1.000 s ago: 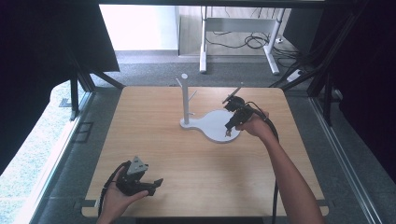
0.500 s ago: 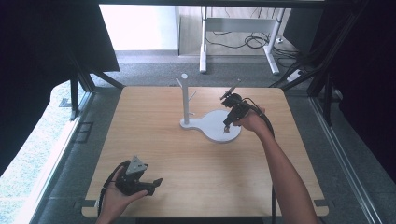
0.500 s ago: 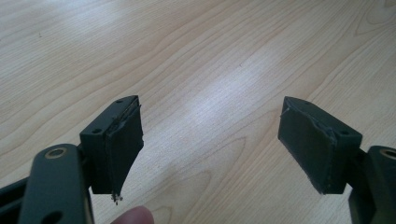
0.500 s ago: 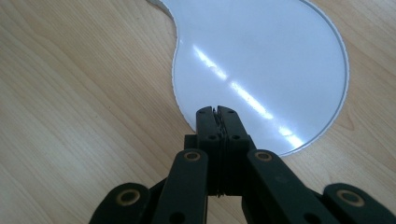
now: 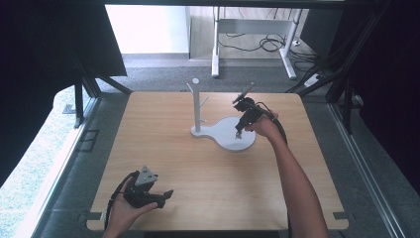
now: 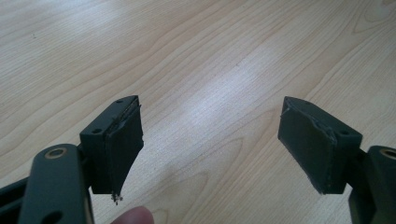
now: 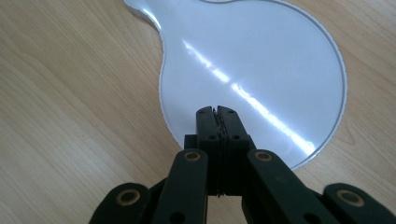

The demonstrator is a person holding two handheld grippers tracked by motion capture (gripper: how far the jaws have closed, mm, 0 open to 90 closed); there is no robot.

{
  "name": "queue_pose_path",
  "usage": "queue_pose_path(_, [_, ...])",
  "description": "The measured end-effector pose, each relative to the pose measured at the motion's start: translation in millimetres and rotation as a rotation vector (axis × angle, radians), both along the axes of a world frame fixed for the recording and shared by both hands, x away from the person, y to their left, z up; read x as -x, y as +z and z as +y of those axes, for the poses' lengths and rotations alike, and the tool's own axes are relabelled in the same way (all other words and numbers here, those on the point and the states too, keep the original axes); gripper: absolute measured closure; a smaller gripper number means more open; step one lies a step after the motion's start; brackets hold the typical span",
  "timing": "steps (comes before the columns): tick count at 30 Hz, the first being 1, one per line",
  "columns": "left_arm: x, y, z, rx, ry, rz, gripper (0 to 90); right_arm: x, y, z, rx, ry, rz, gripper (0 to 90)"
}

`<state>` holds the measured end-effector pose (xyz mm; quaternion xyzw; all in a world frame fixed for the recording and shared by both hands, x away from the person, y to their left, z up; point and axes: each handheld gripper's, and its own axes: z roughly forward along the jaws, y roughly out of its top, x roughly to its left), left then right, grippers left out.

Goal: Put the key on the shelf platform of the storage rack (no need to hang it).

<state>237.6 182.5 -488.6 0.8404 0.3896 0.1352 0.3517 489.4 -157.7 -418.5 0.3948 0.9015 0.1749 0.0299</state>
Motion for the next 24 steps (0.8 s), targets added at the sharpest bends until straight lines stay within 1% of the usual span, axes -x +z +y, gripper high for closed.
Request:
queue_pose_path(6, [-0.4, -0.5, 0.4, -0.001, 0.002, 0.001, 22.4, -8.0, -3.7, -1.7, -0.022, -0.02, 0.006, 89.6])
queue_pose_path(13, [-0.2, 0.5, 1.7, 0.001, 0.003, -0.002, 22.3, -14.8, -8.4, -0.3, -0.011, -0.03, 0.008, 89.6])
queue_pose_path(20, [-0.2, 0.7, 2.5, 0.004, 0.006, -0.004, 22.3, -22.0, -11.0, 2.3, -0.011, -0.041, 0.012, 89.6])
queue_pose_path(24, [-0.4, 0.4, 3.5, 0.005, 0.007, -0.003, 22.3, -26.7, -17.6, 5.4, 0.001, -0.052, 0.011, 89.5])
